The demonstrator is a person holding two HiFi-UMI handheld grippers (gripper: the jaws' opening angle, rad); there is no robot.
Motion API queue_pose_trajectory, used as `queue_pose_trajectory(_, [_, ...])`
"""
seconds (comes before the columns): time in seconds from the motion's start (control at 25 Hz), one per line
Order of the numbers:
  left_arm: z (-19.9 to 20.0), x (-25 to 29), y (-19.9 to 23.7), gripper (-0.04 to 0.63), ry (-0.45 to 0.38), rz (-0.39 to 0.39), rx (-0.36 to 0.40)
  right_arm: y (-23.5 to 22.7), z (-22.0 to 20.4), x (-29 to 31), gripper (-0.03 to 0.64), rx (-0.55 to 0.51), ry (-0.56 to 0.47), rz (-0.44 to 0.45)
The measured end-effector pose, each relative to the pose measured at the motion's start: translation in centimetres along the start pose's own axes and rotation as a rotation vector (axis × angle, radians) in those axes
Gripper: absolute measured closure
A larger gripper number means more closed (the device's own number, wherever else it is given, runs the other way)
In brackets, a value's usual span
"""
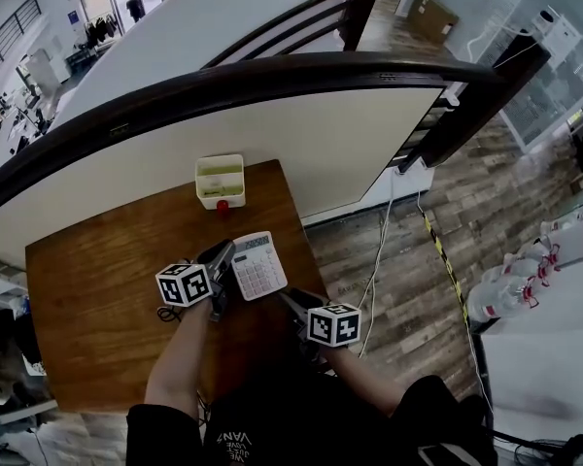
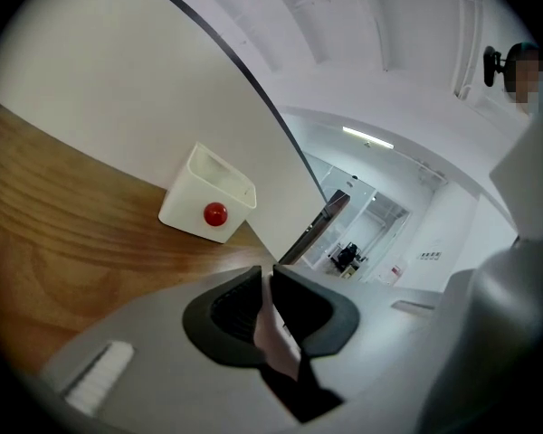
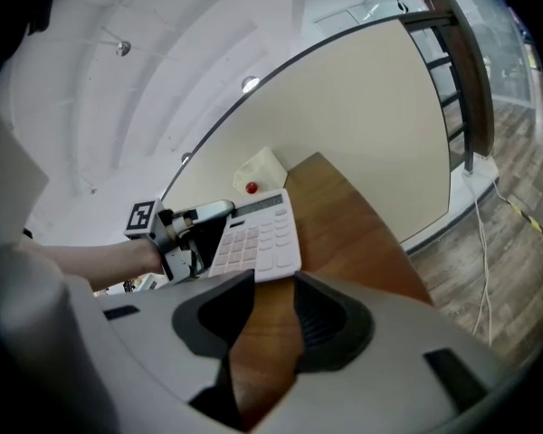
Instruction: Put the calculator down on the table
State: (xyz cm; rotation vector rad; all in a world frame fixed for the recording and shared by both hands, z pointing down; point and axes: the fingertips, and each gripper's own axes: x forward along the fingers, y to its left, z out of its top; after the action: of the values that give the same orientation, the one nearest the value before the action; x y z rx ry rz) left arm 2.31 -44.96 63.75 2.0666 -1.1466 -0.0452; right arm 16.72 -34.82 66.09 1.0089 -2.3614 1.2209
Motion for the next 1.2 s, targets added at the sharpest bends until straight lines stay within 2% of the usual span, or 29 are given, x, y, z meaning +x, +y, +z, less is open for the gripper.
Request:
queue_pose_trajectory(0.32, [-0.6, 0.2, 1.7, 0.548, 0.061, 0.078, 0.058, 1.1, -0.1, -0.3, 0.511, 0.004, -0.007, 0.032])
queue_pose_trajectory(0.72, [-1.0, 0.4, 2.3, 0.541, 0.095, 0.109, 0.084, 1.7, -0.4, -0.3, 0.511, -0.009, 0.001, 0.031])
queue_pose_trajectory(1.08, [-0.6, 0.8, 2.1, 0.535, 0.086, 0.107, 0.176, 2.0, -0.4, -0.9, 0.511, -0.018, -0.018, 0.010])
queue_pose_trajectory(1.2, [-0.2, 0.6, 2.0, 0.476, 0.060, 0.101, 0.173, 2.2, -0.4, -1.2, 0.511, -0.016, -0.031, 0.002])
